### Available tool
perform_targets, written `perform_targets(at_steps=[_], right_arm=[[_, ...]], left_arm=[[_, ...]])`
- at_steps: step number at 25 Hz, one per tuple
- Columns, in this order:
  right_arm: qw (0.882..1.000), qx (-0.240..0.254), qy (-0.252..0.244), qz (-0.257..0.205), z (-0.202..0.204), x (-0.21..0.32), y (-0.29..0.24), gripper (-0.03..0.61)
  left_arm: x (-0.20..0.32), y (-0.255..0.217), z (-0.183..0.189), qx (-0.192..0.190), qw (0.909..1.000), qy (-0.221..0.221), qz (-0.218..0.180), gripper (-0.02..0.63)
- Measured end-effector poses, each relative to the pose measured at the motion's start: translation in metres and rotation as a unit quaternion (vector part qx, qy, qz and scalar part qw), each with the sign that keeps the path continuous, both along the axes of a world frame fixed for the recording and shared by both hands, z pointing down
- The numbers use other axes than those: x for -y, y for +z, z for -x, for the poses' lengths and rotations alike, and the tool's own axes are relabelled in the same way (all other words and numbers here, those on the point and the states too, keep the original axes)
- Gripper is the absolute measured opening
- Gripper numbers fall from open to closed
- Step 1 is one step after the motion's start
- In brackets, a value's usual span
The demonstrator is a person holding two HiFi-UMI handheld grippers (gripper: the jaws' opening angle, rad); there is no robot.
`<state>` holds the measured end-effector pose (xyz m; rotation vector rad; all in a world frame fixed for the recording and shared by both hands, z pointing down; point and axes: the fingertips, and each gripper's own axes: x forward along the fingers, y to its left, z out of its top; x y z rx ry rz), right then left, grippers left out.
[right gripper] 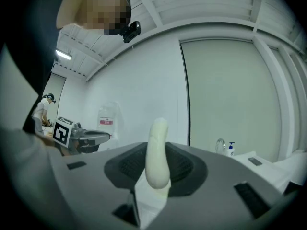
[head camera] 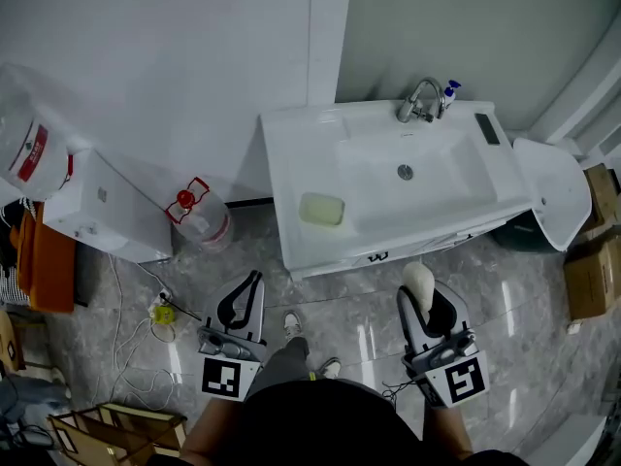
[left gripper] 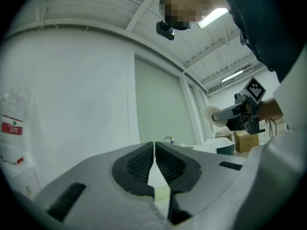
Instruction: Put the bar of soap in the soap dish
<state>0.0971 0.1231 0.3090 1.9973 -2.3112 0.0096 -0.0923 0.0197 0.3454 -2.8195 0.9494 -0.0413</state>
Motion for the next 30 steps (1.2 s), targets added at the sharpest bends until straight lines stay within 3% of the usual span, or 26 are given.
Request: perform_targets(at_steps=[9,17,22,30], right_arm=[[0.999,-0.014,0.042,0.019,0.004,0.063,-0.008,0.123],[0.997,-0.011,0.076,0.032,-0.027,0.078,-0.004,0.123],[0.999,-0.009,0.051,0.017,-0.046,0.104,-0.004,0.123],[1.000,-0.010,-0.012,0.012,-0.066,0.152,0.003,0.123]], left_arm=[[0.075,0.008,-0.015,-0.007,0.9980,0.058,0.026,0.029],[0.105,0.009,-0.046,-0.010,0.9962,0.081,0.030,0.029],[0.116,0.006,-0.056,0.008,0.9978,0.064,0.016,0.029],[0.135,-0.007,-0.064,0.001,1.0000,0.005,-0.001,0.029]])
